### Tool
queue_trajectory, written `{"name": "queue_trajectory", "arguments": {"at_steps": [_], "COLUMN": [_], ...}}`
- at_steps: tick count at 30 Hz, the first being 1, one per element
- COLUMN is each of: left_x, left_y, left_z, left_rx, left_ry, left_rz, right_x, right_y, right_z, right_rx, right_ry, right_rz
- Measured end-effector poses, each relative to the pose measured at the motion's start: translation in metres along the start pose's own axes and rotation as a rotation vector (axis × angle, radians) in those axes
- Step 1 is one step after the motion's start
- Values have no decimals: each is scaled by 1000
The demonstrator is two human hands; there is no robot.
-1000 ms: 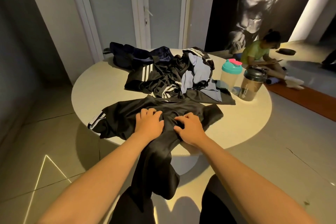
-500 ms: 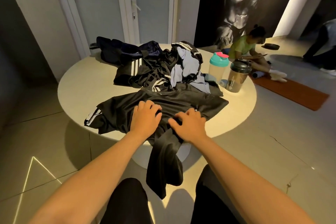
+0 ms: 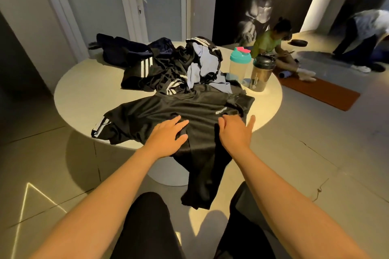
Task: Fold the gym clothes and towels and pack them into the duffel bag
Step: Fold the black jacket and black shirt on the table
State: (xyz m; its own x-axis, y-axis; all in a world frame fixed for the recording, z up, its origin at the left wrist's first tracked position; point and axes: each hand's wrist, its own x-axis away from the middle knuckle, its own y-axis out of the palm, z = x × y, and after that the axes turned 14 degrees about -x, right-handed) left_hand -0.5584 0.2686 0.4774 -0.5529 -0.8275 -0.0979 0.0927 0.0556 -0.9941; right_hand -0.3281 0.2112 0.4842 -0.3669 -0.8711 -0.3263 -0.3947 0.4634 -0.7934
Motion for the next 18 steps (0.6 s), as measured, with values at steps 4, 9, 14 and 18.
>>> {"name": "queue_trajectory", "arguments": {"at_steps": [4, 9, 14, 18], "left_x": [15, 24, -1, -21], "left_y": [-11, -10, -8, -11], "left_z": [-1, -16, -6, -5], "left_rx": [81, 153, -75, -39], "left_ry": [107, -106, -277, -274], "left_rz": [-14, 142, 17, -141], "right_x": [18, 4, -11, -27], "right_y": [16, -2, 11, 31], "right_z": [-18, -3, -12, -28], "right_rx": [-228, 41, -103, -138], "right_ry": [-222, 188, -99, -115], "right_rz": [-240, -142, -225, -406]}}
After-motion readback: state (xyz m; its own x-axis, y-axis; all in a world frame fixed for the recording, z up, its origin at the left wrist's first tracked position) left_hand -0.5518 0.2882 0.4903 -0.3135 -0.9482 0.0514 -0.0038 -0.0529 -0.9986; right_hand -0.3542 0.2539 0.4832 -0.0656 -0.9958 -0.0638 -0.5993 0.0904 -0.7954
